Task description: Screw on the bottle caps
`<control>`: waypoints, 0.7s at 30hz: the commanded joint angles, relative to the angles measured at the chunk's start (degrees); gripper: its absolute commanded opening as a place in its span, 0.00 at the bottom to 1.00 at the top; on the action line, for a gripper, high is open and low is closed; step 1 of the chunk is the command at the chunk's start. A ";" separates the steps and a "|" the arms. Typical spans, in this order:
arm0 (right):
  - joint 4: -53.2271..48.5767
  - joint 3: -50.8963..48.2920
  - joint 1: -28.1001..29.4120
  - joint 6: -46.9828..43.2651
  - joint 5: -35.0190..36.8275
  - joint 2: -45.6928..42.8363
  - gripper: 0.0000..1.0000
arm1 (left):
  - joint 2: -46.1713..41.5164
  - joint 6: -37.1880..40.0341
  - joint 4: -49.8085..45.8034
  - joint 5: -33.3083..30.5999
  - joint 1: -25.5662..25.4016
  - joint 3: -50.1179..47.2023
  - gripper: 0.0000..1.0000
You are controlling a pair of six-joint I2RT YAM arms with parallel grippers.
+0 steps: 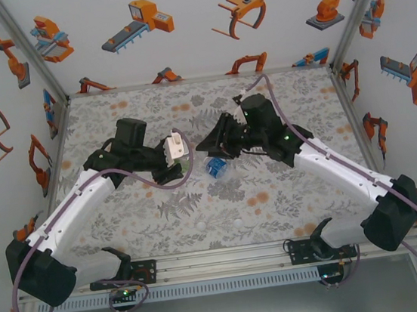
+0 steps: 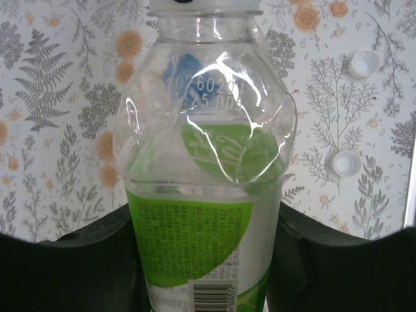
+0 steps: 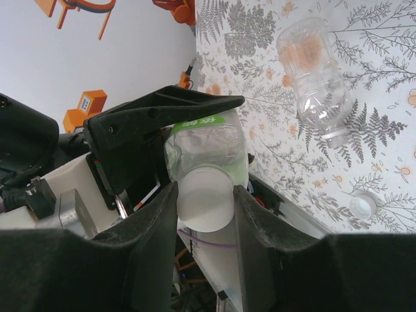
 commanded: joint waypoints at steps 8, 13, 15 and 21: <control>-8.65 9.18 -2.26 -23.30 0.01 -4.22 0.65 | -1.75 0.72 6.31 9.87 -1.87 1.77 0.00; -8.01 10.60 -3.73 -39.26 -4.19 -6.86 0.66 | -1.65 1.53 5.08 11.60 -1.84 2.19 0.00; -6.98 10.74 -3.75 -47.75 -7.42 -7.84 0.65 | -1.66 2.03 4.49 12.22 -1.88 2.32 0.00; -3.98 8.04 -3.67 -71.38 -16.37 -10.49 0.61 | -1.51 3.60 2.33 15.20 -1.88 2.84 0.00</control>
